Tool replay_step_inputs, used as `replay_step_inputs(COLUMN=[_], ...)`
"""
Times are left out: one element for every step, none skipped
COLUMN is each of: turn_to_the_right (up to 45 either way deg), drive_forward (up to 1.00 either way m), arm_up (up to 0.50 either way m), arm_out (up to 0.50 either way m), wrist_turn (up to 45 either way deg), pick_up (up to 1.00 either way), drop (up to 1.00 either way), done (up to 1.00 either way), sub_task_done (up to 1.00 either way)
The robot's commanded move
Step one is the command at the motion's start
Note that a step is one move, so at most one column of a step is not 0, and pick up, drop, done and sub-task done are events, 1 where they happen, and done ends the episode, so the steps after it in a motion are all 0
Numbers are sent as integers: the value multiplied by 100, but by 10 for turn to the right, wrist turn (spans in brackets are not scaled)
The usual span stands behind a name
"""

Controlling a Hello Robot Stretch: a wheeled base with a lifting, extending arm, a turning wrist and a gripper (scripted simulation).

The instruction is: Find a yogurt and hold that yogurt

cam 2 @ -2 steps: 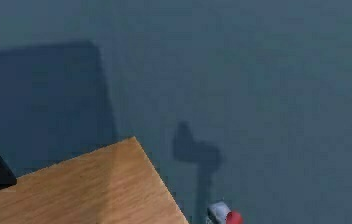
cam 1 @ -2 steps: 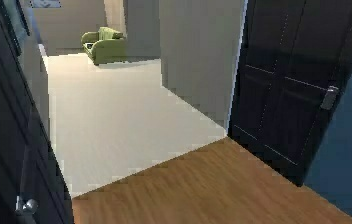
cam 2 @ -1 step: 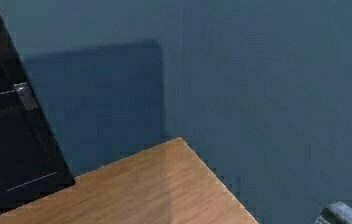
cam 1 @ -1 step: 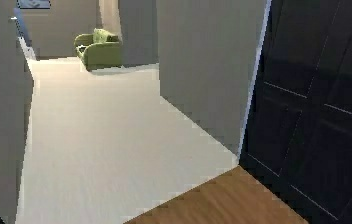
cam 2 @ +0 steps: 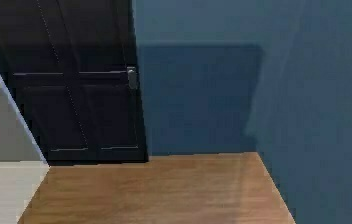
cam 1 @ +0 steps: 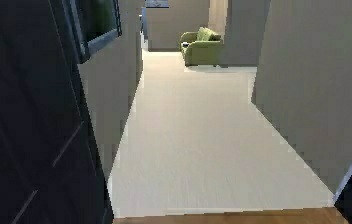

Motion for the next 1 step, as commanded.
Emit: replay_step_inputs(turn_to_the_right=[0], drive_forward=[100], arm_up=[0], arm_out=[0], wrist_turn=[0], pick_up=[0], drop=[0], done=[0], sub_task_done=[0])
